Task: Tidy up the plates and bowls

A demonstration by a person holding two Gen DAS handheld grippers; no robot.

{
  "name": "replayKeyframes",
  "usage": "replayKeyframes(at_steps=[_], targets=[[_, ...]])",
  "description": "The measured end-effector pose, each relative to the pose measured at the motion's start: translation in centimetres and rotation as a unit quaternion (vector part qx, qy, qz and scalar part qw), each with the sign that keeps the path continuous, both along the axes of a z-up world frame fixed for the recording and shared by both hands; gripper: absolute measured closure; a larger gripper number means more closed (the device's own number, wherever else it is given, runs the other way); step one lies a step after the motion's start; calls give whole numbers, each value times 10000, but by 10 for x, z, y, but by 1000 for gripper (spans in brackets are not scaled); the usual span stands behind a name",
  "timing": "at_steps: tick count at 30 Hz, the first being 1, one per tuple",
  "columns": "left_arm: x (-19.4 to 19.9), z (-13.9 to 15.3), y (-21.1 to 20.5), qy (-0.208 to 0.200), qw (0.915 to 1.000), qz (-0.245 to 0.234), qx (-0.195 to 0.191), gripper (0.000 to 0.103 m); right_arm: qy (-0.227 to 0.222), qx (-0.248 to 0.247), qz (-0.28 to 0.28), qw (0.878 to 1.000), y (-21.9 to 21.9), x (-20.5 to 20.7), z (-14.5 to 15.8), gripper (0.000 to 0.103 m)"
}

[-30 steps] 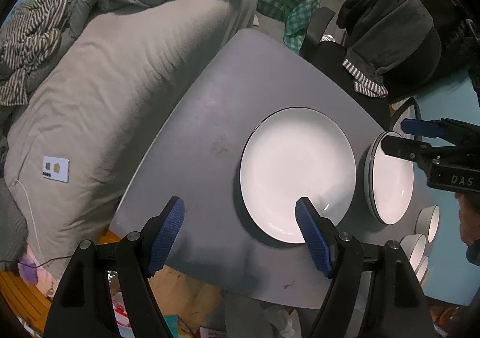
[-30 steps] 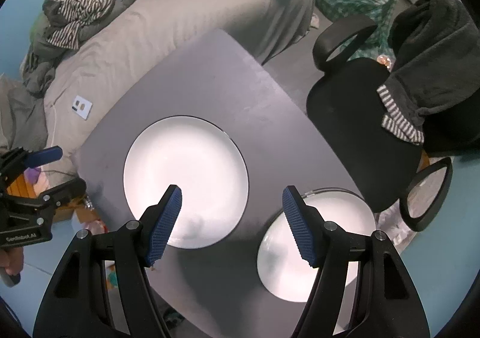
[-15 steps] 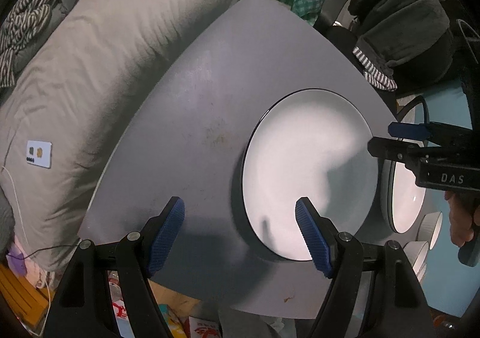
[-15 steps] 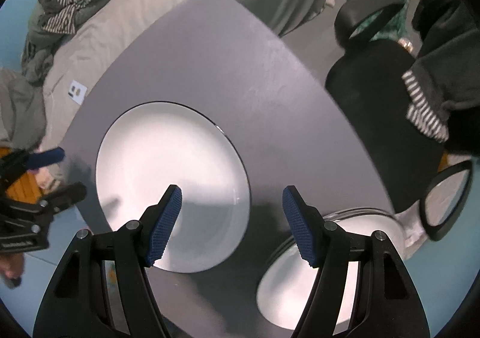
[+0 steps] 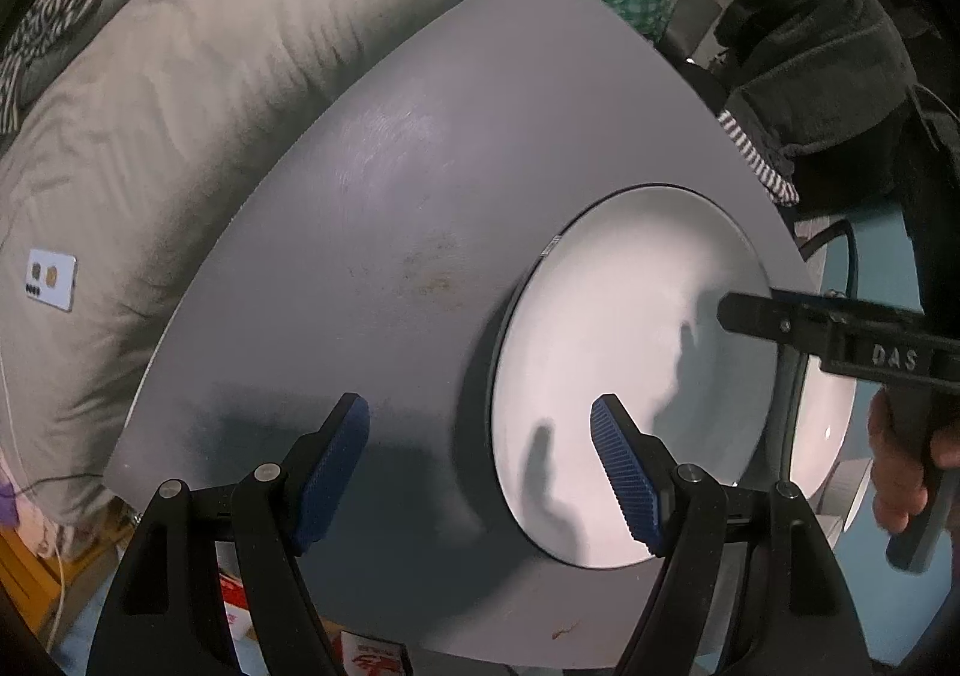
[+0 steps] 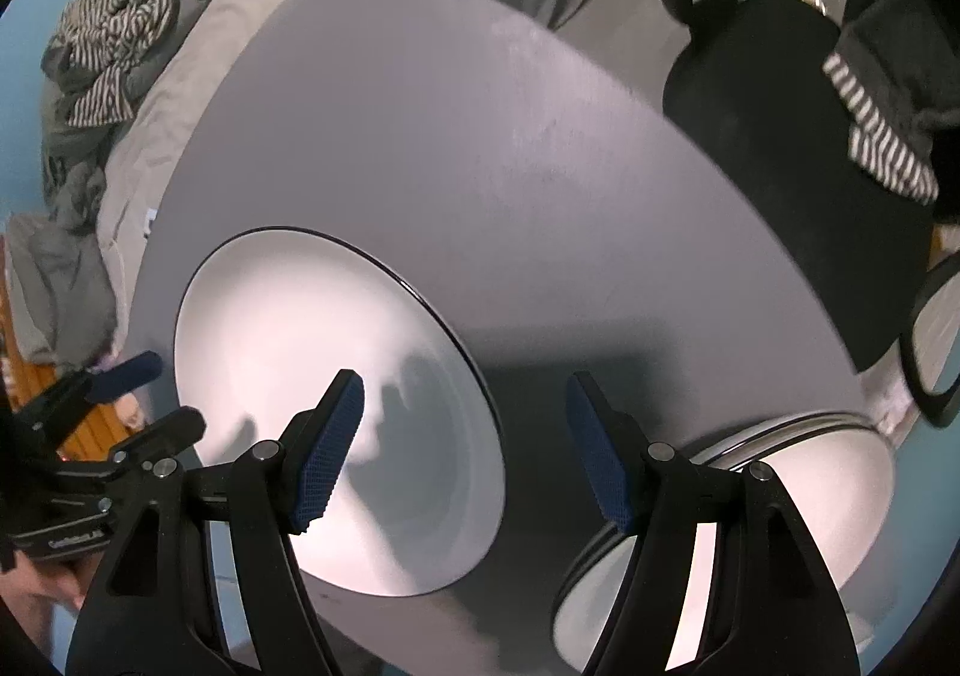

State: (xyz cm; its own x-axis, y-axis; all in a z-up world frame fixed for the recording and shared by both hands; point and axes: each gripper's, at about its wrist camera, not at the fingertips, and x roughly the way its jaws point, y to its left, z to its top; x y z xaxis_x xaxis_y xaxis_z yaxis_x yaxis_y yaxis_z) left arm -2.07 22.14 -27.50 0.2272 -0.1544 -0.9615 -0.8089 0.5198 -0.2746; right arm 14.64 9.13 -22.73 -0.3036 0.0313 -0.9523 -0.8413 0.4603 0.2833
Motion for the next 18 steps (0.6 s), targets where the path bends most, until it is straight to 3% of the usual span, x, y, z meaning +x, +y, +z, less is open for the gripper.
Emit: replayKeyframes(at_steps=[5, 14, 18], targets=[[-1, -9, 5, -46, 9997, 161, -201, 25, 71, 0, -49, 10000, -1, -5, -5, 34], [5, -11, 6, -100, 9997, 66, -228, 26, 101, 136, -130, 9998, -5, -5, -7, 34], [3, -12, 6, -69, 9995, 45, -313, 38, 8, 208, -81, 9998, -5, -8, -7, 37]])
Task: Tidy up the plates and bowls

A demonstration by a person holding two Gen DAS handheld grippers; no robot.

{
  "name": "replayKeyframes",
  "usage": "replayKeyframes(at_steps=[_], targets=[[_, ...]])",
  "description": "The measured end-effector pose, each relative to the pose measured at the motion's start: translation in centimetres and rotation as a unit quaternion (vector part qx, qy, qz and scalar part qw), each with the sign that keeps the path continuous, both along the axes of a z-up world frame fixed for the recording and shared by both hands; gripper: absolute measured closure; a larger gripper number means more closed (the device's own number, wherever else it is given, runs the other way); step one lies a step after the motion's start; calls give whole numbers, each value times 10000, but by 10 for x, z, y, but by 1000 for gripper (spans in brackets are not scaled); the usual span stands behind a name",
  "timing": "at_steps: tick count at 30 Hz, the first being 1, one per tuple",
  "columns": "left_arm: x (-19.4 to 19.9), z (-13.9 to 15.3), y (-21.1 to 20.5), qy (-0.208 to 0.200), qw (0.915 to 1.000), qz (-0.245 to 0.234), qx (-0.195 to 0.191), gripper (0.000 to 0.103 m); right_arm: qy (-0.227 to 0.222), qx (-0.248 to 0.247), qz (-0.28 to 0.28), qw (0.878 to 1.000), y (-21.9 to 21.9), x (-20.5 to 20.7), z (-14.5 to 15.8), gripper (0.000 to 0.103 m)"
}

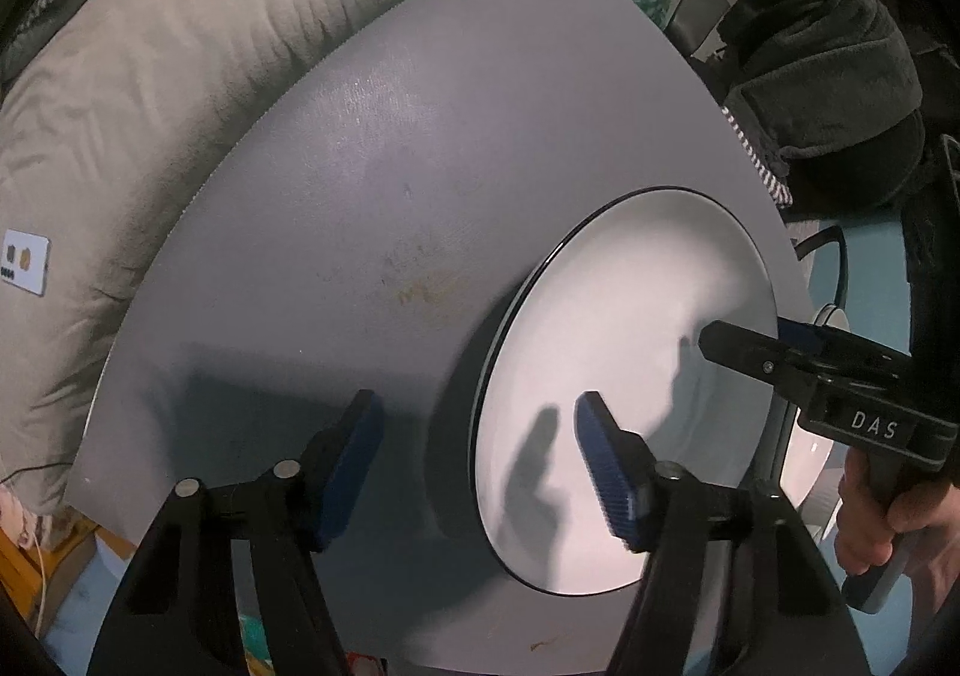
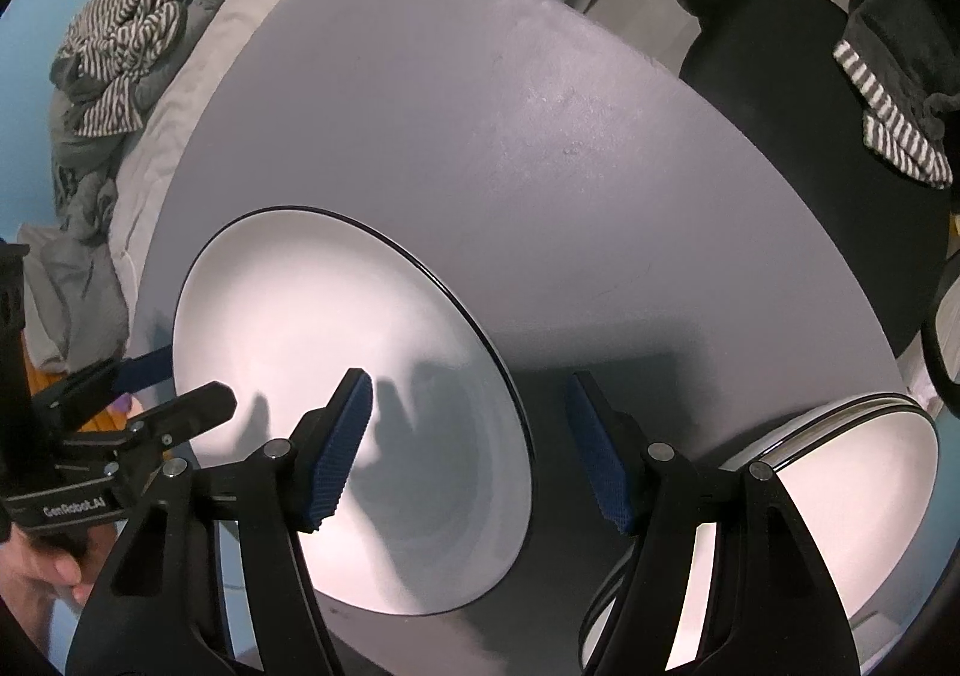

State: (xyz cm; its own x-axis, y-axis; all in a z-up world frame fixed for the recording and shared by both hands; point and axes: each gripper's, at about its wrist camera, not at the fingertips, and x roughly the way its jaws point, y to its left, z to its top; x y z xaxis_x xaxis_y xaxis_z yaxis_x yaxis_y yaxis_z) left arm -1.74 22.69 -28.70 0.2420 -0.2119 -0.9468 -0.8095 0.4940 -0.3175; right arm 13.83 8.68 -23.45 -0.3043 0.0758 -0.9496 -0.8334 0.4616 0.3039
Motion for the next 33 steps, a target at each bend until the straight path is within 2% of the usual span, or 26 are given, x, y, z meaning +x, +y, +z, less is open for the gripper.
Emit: replayKeyframes(at_steps=[3, 5, 9, 11, 15, 16, 18, 23, 28, 33], targets=[[1, 1, 0, 24, 9999, -98, 27, 42, -136, 15, 95, 9999, -1, -2, 0, 43], [0, 2, 0, 36, 9999, -127, 10, 48, -130, 14, 192, 9997, 0, -6, 0, 56], [-8, 1, 4, -16, 9999, -92, -49, 54, -240, -83, 352, 9991, 4, -14, 0, 56], [-11, 1, 6, -46, 9999, -99, -61, 61, -234, -97, 358, 9990, 4, -15, 0, 60], [-19, -1, 9, -62, 9998, -164, -105, 71, 145, -132, 216, 9996, 1, -13, -3, 82], [-20, -1, 10, -36, 9998, -184, -79, 72, 288, -126, 202, 9993, 0, -15, -4, 84], [-20, 0, 9, -28, 9998, -214, -42, 73, 388, -104, 224, 9989, -1, -22, -5, 84], [-26, -1, 11, -52, 9995, -300, -104, 85, 410, 21, 6, 9992, -5, -25, -3, 84], [-29, -1, 10, -111, 9987, -474, -131, 86, 515, 129, -238, 9983, -13, -18, -4, 84], [-33, -2, 8, -189, 9985, -489, -160, 87, 328, 318, -478, 9978, -23, -23, -1, 87]])
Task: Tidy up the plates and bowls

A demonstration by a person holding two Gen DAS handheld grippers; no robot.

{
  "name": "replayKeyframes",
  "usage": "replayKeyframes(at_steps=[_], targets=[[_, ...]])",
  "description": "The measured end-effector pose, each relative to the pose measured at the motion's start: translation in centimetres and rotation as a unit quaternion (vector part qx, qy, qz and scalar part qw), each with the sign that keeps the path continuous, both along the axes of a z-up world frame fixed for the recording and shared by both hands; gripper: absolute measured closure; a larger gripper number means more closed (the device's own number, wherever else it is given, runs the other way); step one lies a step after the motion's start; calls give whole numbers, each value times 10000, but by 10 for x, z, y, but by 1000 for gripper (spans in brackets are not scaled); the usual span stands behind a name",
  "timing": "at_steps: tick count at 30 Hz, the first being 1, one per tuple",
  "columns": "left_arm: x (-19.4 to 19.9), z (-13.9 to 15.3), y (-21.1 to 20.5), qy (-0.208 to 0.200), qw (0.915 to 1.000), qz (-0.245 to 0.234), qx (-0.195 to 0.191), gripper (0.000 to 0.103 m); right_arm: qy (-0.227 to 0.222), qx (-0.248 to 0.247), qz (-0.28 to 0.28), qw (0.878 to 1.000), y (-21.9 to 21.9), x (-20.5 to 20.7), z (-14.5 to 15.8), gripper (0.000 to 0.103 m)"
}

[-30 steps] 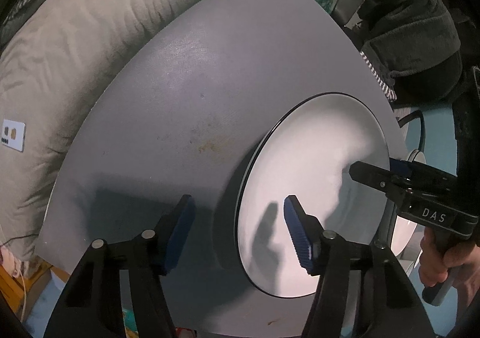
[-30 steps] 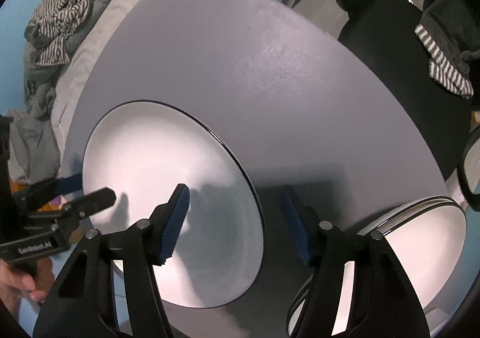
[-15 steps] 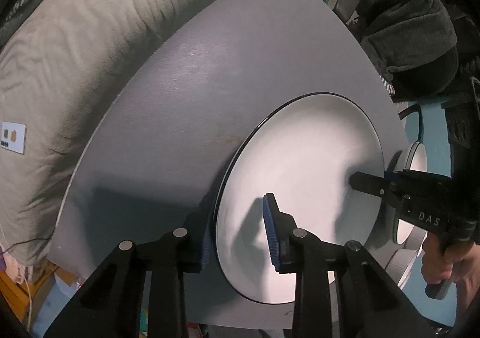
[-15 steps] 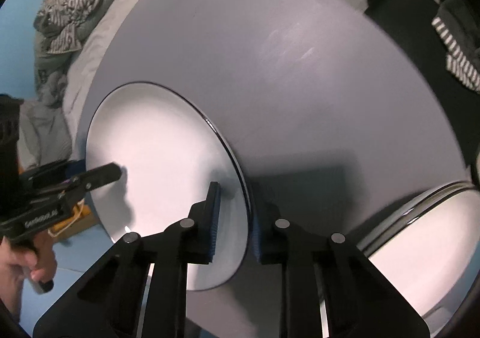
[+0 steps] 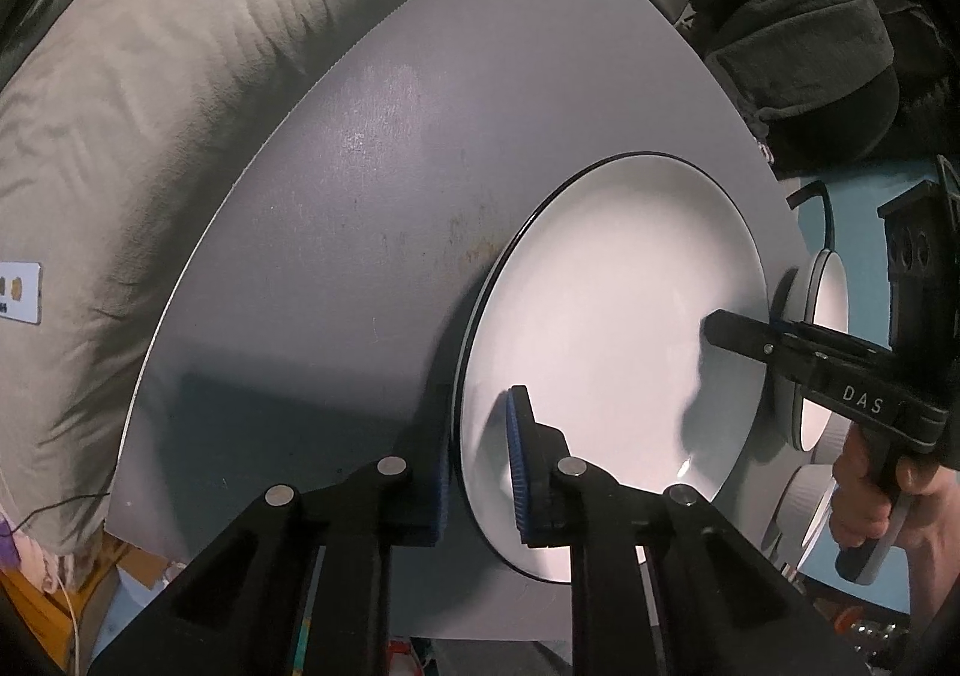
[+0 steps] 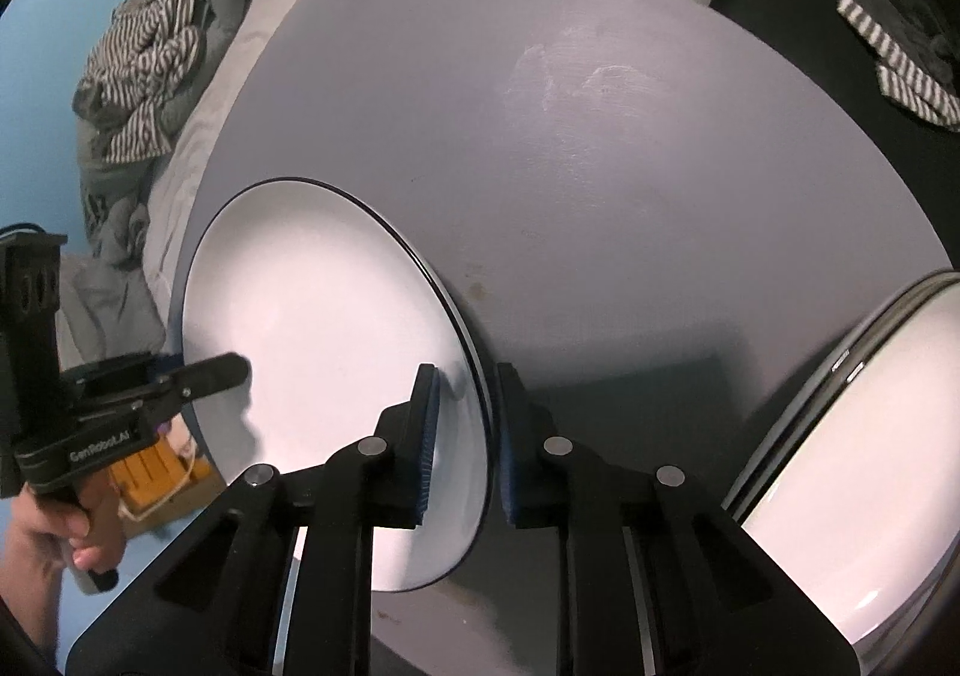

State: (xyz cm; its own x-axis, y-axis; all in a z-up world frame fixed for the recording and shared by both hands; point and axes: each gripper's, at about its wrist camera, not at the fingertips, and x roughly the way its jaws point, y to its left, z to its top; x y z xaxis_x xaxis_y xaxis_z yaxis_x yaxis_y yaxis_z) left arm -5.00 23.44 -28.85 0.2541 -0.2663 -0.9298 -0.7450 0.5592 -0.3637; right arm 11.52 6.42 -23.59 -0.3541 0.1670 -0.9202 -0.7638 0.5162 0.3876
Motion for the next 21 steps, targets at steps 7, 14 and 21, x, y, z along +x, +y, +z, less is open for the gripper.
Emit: replayKeyframes(at_steps=[7, 14, 21], targets=[[0, 0, 0, -42, 10000, -5, 42, 87, -97, 25, 80, 9999, 2, -2, -1, 87], [1, 1, -6, -65, 9999, 4, 109, 87, -56, -28, -32, 10000, 0, 1, -3, 86], [-1, 1, -6, -105, 9999, 16, 116, 87, 82, -200, -43, 9998, 2, 3, -5, 85]])
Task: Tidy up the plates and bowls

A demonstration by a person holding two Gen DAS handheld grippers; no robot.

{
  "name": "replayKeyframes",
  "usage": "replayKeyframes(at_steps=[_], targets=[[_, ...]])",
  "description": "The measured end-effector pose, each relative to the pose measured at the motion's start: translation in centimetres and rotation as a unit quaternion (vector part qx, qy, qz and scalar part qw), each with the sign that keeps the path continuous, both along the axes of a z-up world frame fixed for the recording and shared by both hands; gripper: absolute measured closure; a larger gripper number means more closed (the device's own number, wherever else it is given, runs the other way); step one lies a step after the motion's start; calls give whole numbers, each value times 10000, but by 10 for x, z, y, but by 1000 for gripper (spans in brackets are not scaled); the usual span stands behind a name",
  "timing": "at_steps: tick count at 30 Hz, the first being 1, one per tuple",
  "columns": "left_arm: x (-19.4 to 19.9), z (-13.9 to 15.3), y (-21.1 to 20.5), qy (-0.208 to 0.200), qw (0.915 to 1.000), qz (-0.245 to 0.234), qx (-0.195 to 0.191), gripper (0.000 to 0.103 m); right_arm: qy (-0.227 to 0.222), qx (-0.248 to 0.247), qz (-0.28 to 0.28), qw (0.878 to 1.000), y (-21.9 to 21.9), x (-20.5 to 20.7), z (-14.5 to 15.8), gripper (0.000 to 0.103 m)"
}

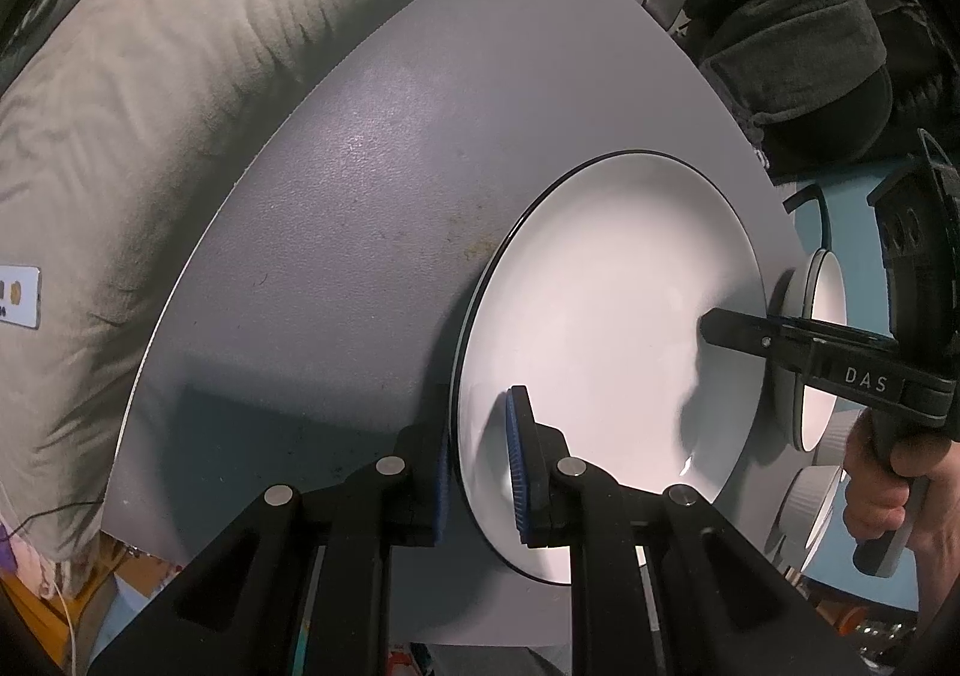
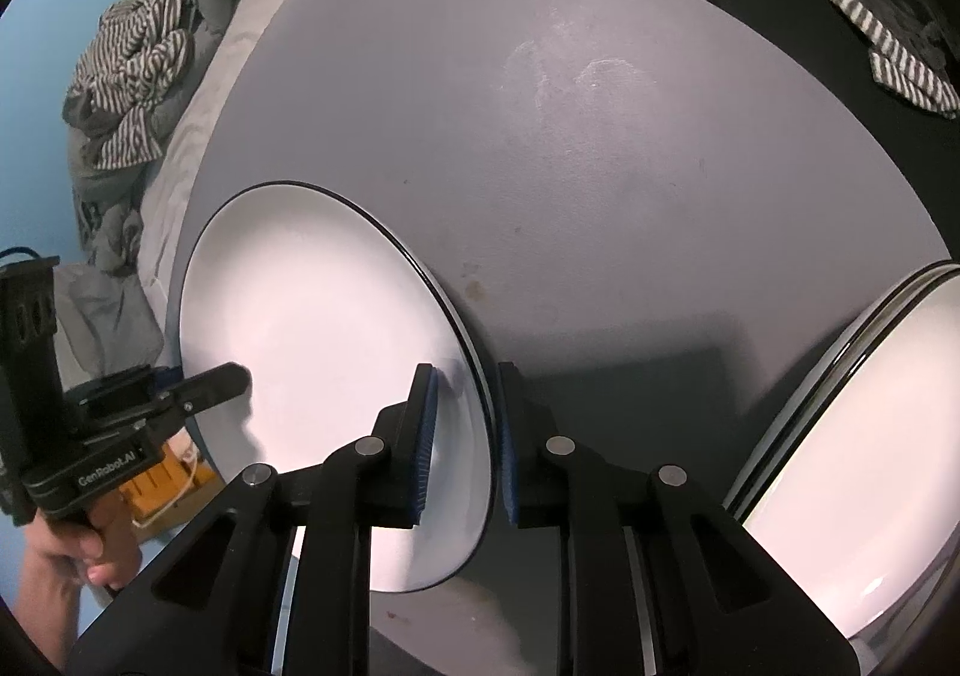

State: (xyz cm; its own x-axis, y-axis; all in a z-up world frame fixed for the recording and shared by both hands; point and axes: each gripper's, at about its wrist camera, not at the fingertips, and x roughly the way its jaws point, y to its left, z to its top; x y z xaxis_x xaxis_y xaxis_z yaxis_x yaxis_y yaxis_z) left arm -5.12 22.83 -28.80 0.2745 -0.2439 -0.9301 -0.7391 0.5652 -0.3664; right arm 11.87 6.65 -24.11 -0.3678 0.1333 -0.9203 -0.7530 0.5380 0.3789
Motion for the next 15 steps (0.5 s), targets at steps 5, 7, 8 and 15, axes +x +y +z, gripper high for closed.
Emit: replayKeyframes(at_steps=[5, 7, 8, 15], targets=[[0, 0, 3, 107, 9999, 22, 3, 87, -107, -39, 112, 9999, 4, -3, 0, 84], [0, 0, 2, 127, 9999, -27, 41, 87, -197, -3, 223, 9996, 3, -6, 1, 84], [0, 0, 1, 128, 9999, -38, 40, 87, -202, 7, 257, 9995, 2, -6, 0, 84], [-4, 1, -2, 142, 9999, -10, -84, 87, -48, 67, 213, 9997, -8, -6, 1, 86]])
